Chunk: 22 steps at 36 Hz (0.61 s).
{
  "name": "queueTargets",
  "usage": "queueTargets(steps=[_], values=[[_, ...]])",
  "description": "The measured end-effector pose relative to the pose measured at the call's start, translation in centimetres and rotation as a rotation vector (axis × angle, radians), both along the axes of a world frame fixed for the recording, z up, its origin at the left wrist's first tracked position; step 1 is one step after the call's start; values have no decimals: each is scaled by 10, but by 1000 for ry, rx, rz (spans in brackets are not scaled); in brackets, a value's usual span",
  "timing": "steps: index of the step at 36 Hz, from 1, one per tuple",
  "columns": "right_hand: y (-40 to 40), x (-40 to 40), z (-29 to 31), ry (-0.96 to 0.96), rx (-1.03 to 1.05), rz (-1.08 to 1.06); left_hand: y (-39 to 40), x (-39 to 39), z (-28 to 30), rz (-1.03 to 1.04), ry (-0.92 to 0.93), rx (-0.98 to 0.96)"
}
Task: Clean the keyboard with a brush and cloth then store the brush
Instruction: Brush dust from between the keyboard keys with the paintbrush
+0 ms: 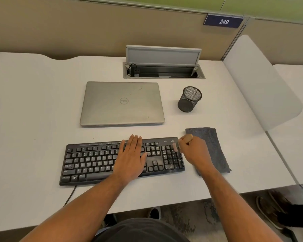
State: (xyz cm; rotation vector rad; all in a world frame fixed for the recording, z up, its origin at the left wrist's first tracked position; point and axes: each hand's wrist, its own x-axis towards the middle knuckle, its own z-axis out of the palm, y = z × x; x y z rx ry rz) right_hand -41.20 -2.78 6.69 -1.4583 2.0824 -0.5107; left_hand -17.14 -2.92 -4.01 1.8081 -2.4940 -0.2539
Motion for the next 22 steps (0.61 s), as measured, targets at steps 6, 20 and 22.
queueTargets(steps=[6,20,22], values=[[-4,-4,4,67,182,40,0,0,-2,0,-5,-1],[-8,0,14,160,188,225,0,0,-1,-5,-32,30],[-8,7,21,99,158,317,-1,-1,-1,-2,-32,35]])
